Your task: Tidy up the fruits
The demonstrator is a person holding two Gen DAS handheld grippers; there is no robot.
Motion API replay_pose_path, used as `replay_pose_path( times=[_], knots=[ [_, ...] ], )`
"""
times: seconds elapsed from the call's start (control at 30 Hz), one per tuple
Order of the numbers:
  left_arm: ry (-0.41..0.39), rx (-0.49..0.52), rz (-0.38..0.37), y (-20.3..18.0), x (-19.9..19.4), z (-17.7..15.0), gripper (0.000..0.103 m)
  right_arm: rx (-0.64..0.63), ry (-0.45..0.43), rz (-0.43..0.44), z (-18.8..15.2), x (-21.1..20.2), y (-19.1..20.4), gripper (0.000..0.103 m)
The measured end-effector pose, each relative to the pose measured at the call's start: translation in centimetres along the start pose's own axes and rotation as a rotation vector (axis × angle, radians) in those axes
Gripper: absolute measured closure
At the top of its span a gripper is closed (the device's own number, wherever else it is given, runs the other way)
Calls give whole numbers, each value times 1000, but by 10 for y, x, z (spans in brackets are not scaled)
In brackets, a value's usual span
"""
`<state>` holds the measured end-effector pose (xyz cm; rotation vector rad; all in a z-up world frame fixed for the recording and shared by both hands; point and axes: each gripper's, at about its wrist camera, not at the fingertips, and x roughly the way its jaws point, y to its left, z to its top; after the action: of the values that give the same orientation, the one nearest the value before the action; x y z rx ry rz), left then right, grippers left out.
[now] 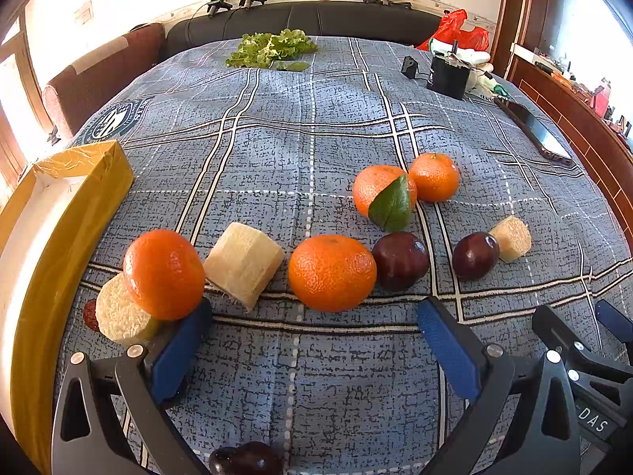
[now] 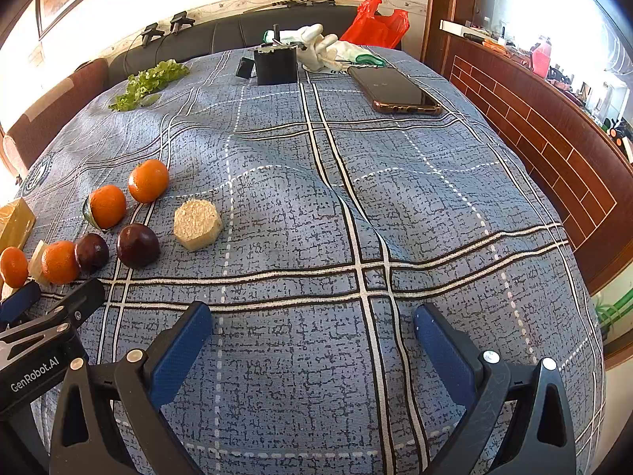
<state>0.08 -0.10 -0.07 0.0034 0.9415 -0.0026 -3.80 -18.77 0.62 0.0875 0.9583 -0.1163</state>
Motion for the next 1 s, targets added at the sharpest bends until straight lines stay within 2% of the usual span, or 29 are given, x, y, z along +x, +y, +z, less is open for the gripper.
replay_pose_path(
  times=[0.63,1.0],
  knots=[
    [2,4,-4,0,0,0,0,0,0,0,0,0,0,0],
    [40,50,-35,0,-6,-6,0,8,-2,-2,0,1,-1,0]
  ],
)
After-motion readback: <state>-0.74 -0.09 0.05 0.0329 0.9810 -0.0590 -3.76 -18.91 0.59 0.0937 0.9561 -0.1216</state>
